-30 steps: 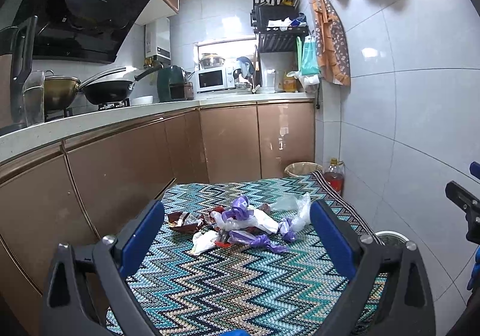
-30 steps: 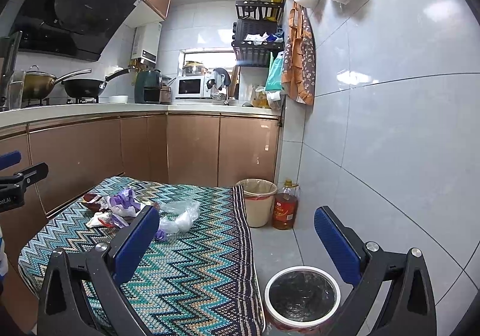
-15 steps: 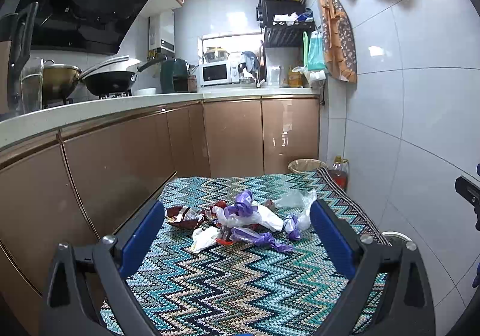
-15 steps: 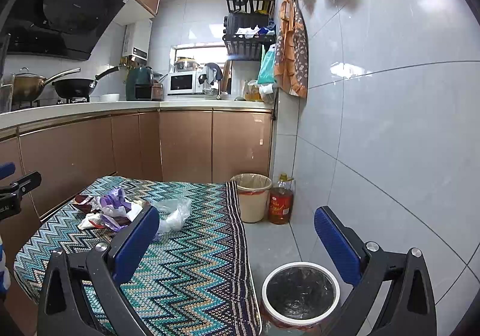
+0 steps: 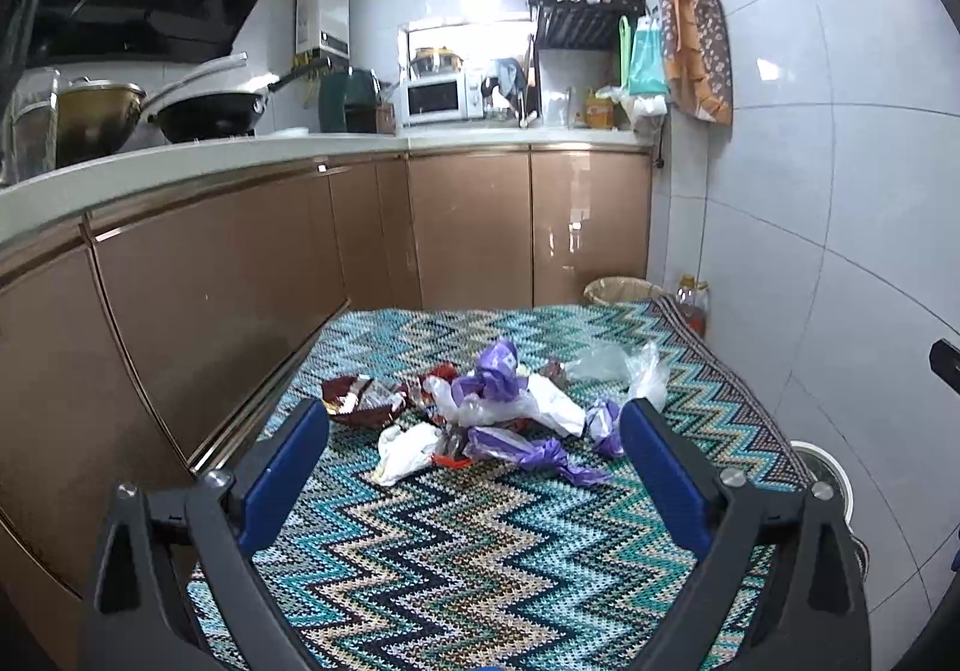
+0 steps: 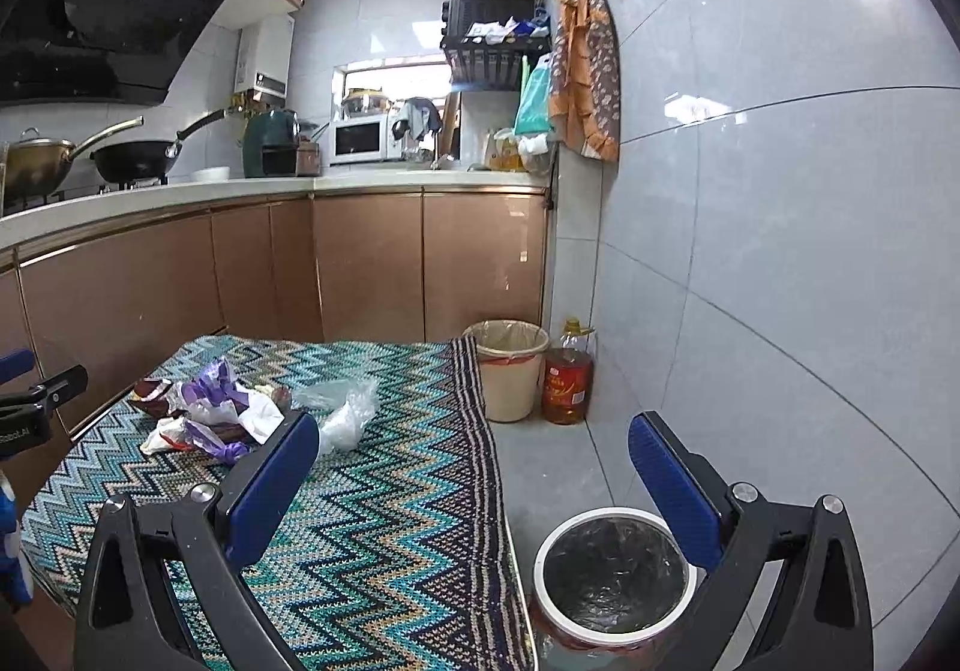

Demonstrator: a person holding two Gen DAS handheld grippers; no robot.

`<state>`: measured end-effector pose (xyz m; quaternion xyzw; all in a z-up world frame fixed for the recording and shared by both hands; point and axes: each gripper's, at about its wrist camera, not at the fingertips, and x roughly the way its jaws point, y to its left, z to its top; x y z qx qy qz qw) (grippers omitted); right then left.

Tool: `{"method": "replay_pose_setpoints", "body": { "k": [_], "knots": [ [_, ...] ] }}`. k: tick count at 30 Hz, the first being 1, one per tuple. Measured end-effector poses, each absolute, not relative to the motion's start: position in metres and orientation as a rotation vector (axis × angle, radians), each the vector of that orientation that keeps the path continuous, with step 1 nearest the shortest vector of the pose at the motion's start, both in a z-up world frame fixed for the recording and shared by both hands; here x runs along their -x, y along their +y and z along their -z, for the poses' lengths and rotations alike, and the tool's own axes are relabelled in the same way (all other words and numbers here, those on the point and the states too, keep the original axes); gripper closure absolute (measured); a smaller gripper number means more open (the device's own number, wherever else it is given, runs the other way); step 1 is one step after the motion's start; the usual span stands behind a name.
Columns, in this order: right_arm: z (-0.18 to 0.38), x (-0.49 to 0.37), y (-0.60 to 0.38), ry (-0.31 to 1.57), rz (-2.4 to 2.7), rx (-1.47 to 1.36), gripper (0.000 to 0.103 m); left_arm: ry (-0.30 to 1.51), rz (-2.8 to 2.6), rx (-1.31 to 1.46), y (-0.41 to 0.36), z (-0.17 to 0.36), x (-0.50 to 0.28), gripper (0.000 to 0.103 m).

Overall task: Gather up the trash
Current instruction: 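Move both tools toward the trash pile on the zigzag cloth, then grasp the white tissue with the left tool while the right tool grasps a purple bag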

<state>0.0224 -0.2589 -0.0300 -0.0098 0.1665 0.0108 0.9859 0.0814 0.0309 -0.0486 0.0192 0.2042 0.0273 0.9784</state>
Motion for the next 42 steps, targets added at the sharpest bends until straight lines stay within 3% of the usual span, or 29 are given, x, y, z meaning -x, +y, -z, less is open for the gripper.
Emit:
{"method": "replay_pose_setpoints", "body": {
  "k": [20,31,33,35,37,40,42],
  "knots": [
    [0.075,-0.13,-0.204,0.559,-0.219,0.068,0.0,0.642,-0.042,-0.026,0.057,0.102,-0.172,0.005],
    [0.098,-0.177,-0.174,0.676,-0.357,0.082,0.0,0.731,-0.045,0.142,0.138,0.133,-0.183,0.007],
    [0.103,-0.184,-0.173,0.696,-0.371,0.068,0.007,0.733,-0.029,0.161,0.147,0.135,-0.186,0.011],
    [0.107,-0.191,-0.172,0.715,-0.382,0.054,0.015,0.751,-0.003,0.183,0.154,0.138,-0.194,0.032],
    [0.111,-0.197,-0.17,0.733,-0.393,0.04,0.019,0.776,0.029,0.196,0.156,0.143,-0.205,0.044],
    [0.115,-0.201,-0.167,0.749,-0.404,0.04,0.024,0.809,0.063,0.211,0.157,0.15,-0.223,0.047],
    [0.117,-0.203,-0.167,0.759,-0.412,0.043,0.033,0.832,0.079,0.226,0.157,0.157,-0.235,0.047]
  ]
}}
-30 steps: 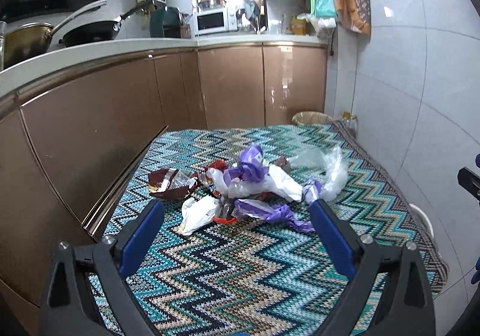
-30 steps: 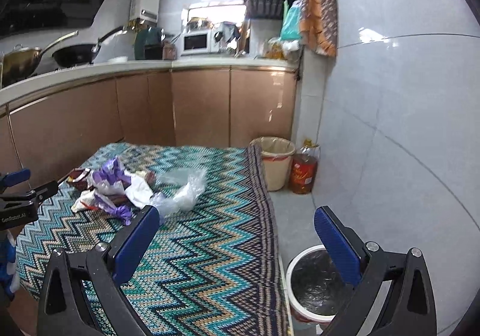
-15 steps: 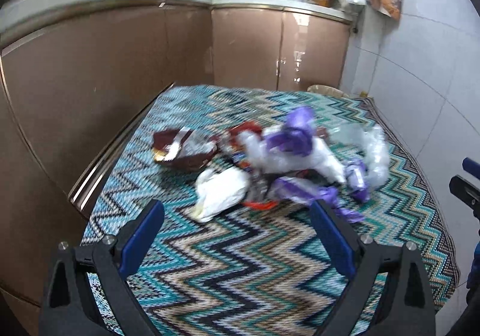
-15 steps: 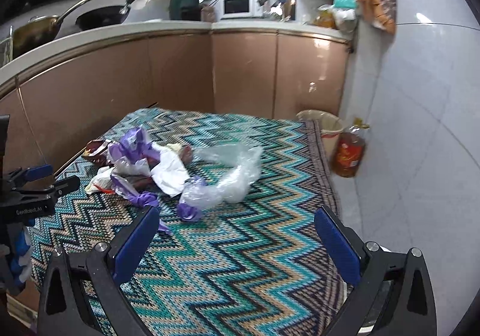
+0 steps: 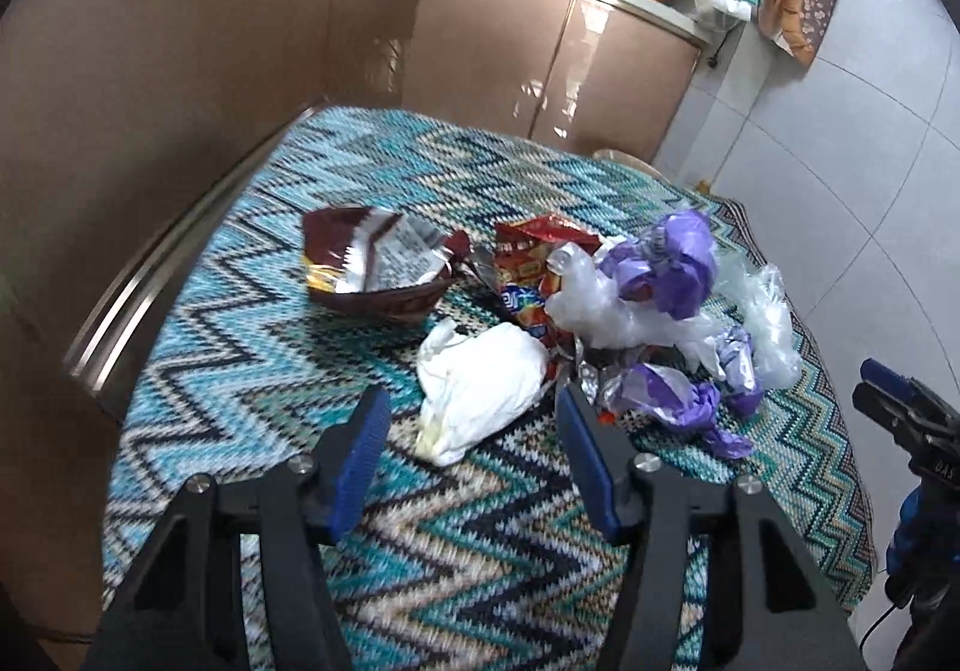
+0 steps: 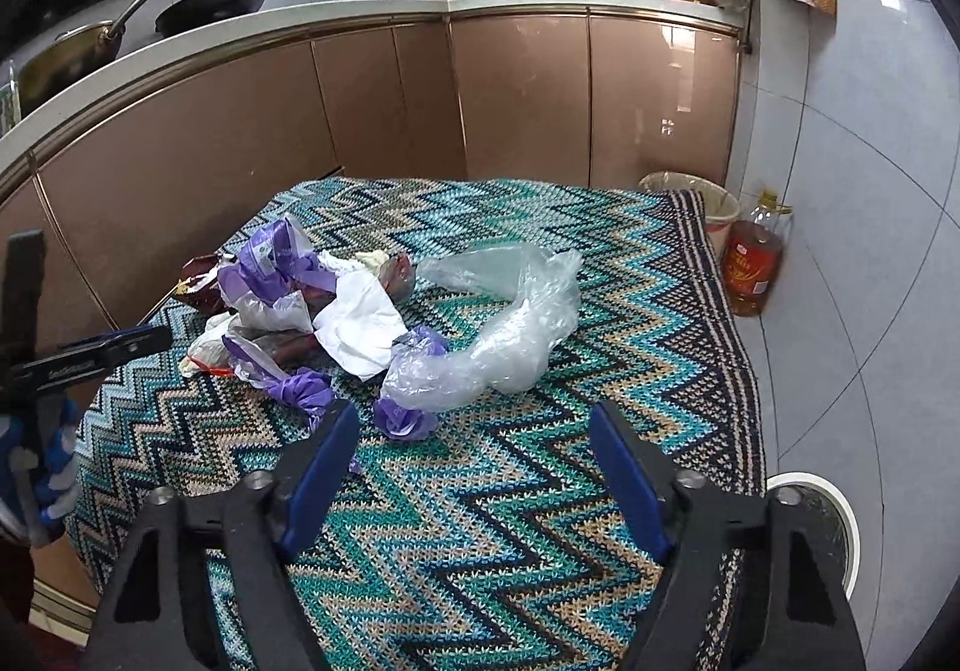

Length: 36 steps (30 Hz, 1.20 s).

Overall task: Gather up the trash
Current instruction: 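Grasp the white tissue with the left tool while the right tool grasps a purple bag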

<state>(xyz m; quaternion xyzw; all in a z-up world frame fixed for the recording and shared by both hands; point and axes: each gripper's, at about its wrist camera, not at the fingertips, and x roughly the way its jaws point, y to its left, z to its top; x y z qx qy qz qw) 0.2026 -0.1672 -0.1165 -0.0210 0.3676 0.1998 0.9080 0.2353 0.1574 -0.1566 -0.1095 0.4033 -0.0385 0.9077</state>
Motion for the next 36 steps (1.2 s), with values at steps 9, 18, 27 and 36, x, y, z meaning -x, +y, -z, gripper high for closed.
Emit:
{"method": "replay_pose_setpoints", "body": {
  "k": [9,18,27,36],
  "knots": [
    [0.121,-0.213,-0.168,0.78,-0.409,0.05,0.038,0.895,0.057,0.261,0.161,0.185,-0.271,0.047],
    [0.128,-0.22,-0.158,0.796,-0.428,0.063,0.038,0.891,0.067,0.244,0.163,0.196,-0.267,0.07],
    [0.131,-0.22,-0.149,0.803,-0.438,0.071,0.038,0.865,0.105,0.239,0.162,0.192,-0.225,0.069],
    [0.135,-0.214,-0.148,0.811,-0.445,0.065,0.038,0.801,0.171,0.188,0.146,0.176,-0.189,0.068]
  ]
}}
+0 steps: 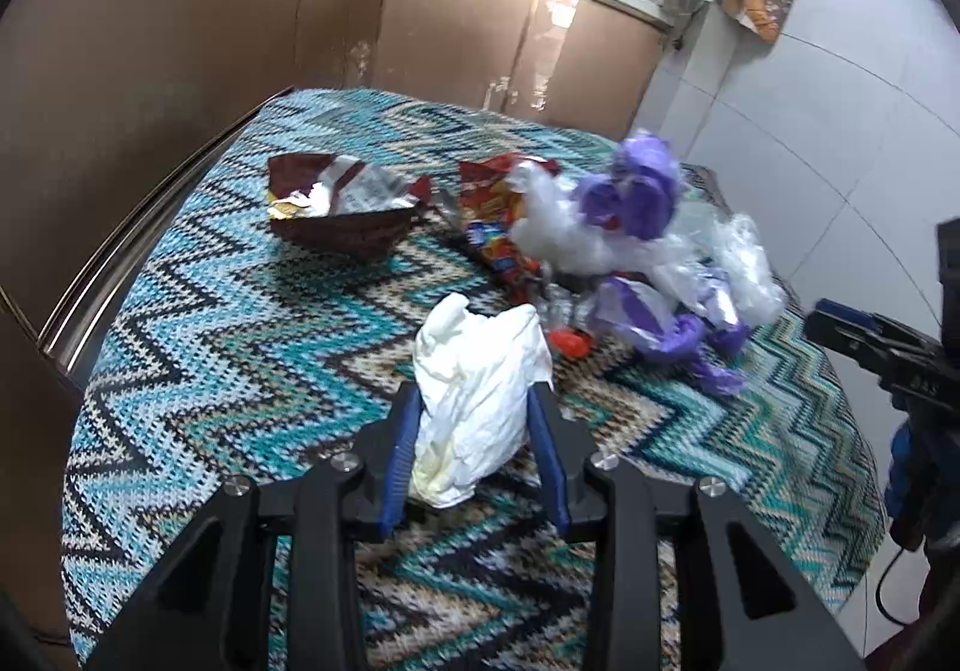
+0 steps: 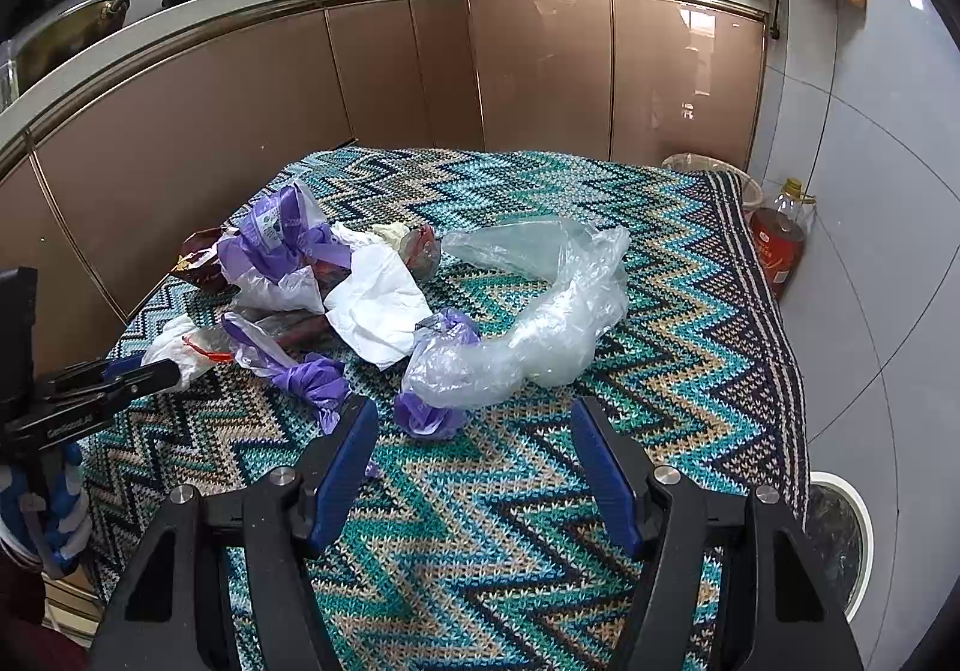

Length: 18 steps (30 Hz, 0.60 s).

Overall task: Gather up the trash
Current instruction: 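Grasp the white tissue with the left tool while the right tool grasps a purple bag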

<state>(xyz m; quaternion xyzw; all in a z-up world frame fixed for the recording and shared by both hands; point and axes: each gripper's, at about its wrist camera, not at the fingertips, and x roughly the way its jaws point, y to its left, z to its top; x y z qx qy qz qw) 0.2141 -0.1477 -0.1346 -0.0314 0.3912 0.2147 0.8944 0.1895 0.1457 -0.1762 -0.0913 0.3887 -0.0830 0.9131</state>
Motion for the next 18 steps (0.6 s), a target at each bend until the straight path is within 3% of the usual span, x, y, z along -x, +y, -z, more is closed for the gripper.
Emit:
{"method": "replay_pose_setpoints", "body": {
  "k": [5,10,18],
  "knots": [
    [0.137,-0.211,-0.149,0.82,-0.444,0.061,0.038,0.794,0.254,0.12,0.126,0.173,-0.176,0.056],
    [0.14,-0.209,-0.151,0.831,-0.442,0.056,0.038,0.802,0.284,0.033,0.113,0.174,-0.161,0.05],
    [0.14,-0.207,-0.141,0.838,-0.512,0.056,0.04,0.823,0.221,0.073,0.124,0.183,-0.176,0.051]
  ]
}}
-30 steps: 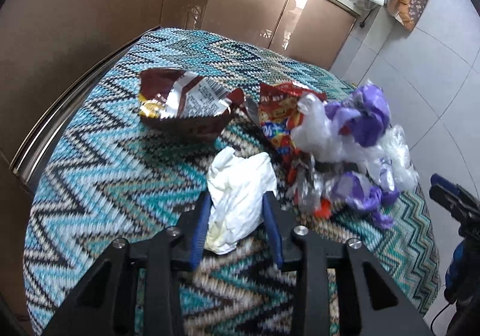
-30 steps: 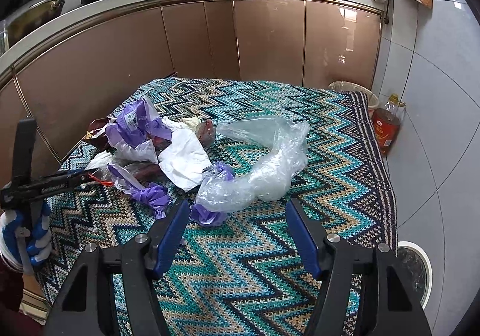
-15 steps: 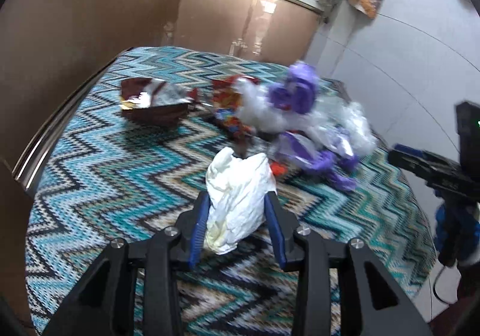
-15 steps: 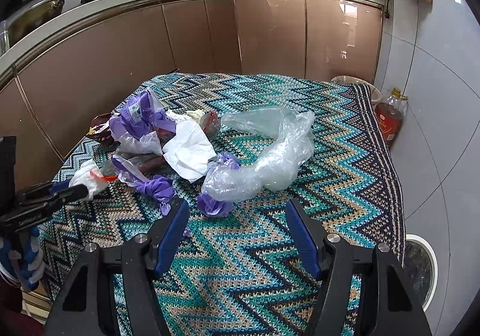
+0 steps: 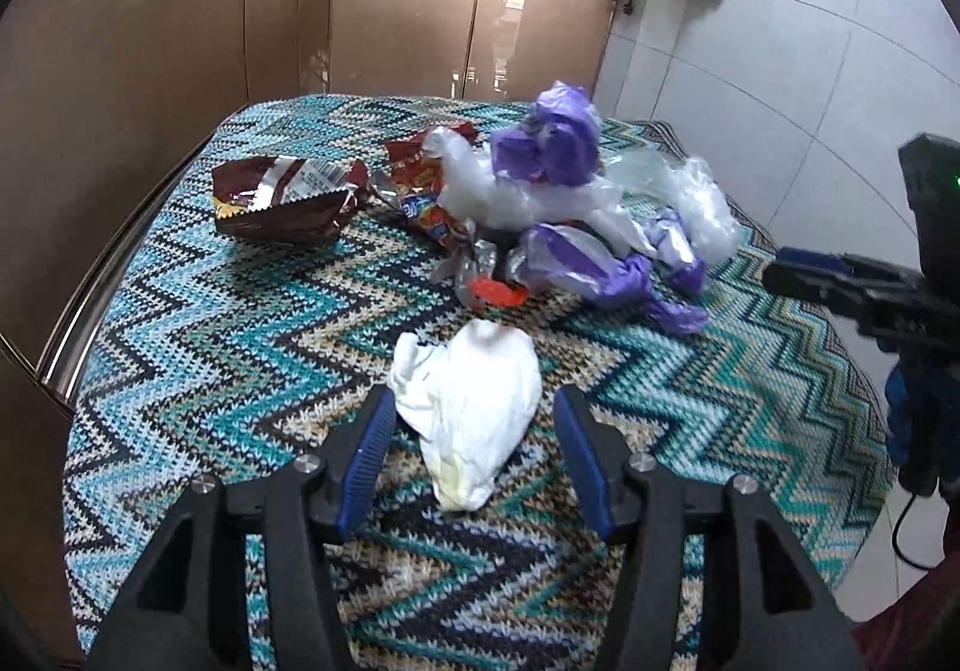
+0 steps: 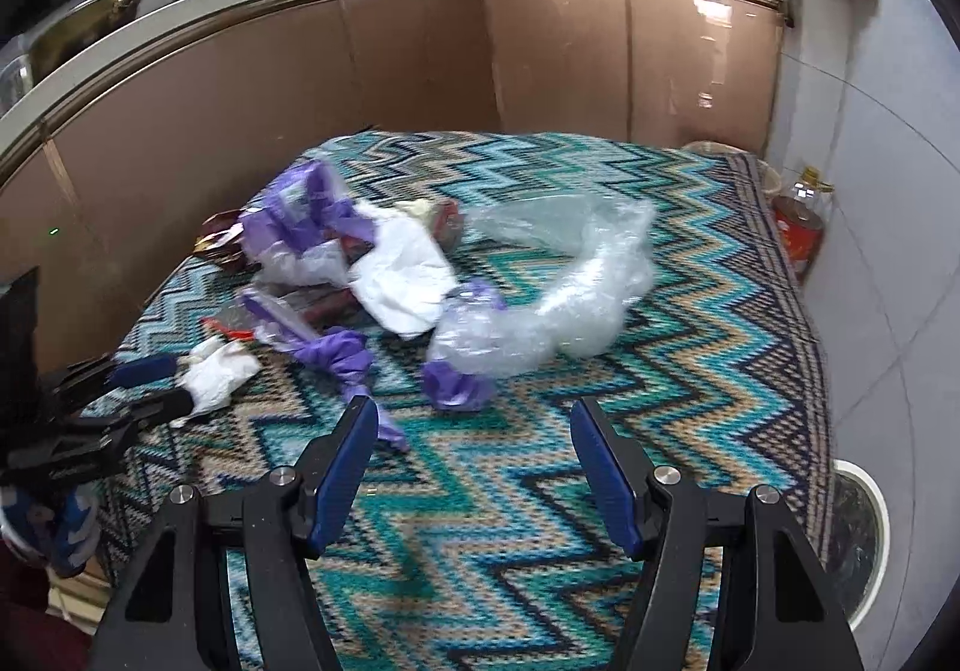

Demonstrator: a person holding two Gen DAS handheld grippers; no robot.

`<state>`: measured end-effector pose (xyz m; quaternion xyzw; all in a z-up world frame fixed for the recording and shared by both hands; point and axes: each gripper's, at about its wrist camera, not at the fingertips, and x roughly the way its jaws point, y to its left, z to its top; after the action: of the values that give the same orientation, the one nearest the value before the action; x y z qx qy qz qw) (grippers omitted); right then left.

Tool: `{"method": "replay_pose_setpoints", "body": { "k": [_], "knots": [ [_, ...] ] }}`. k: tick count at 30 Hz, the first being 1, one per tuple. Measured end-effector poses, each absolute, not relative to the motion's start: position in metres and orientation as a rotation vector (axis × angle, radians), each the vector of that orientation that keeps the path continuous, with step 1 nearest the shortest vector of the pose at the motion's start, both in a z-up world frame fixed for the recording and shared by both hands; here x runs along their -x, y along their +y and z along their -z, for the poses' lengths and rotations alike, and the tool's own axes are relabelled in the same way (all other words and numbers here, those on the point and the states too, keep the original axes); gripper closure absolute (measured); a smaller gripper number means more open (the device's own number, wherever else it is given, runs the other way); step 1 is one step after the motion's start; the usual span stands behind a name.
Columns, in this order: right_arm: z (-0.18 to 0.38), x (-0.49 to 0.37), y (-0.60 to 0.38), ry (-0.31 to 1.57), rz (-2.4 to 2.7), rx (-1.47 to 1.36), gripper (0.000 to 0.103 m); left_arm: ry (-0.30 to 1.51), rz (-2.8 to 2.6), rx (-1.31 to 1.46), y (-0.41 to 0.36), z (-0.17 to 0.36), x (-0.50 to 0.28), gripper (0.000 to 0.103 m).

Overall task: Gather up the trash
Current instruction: 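Grasp the white tissue with the left tool while the right tool grasps a purple bag, then carry tissue and purple bag to the bin and open both tools over it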

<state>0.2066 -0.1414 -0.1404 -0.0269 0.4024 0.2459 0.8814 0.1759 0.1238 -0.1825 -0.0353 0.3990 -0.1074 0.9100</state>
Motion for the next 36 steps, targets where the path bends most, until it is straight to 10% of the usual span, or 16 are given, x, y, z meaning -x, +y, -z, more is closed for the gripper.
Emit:
{"method": "replay_pose_setpoints", "body": {
  "k": [14,21,36],
  "knots": [
    [0.164,-0.22,-0.066,0.895,-0.769,0.194,0.065,0.866,0.237,0.103,0.125,0.198,-0.186,0.088],
    [0.185,-0.228,-0.065,0.931,-0.742,0.213,0.093,0.845,0.239,0.115,0.134,0.189,-0.17,0.092],
    [0.133,-0.169,-0.093,0.758,-0.779,0.163,0.096,0.751,0.242,0.1,0.127,0.136,-0.124,0.093]
  ]
}}
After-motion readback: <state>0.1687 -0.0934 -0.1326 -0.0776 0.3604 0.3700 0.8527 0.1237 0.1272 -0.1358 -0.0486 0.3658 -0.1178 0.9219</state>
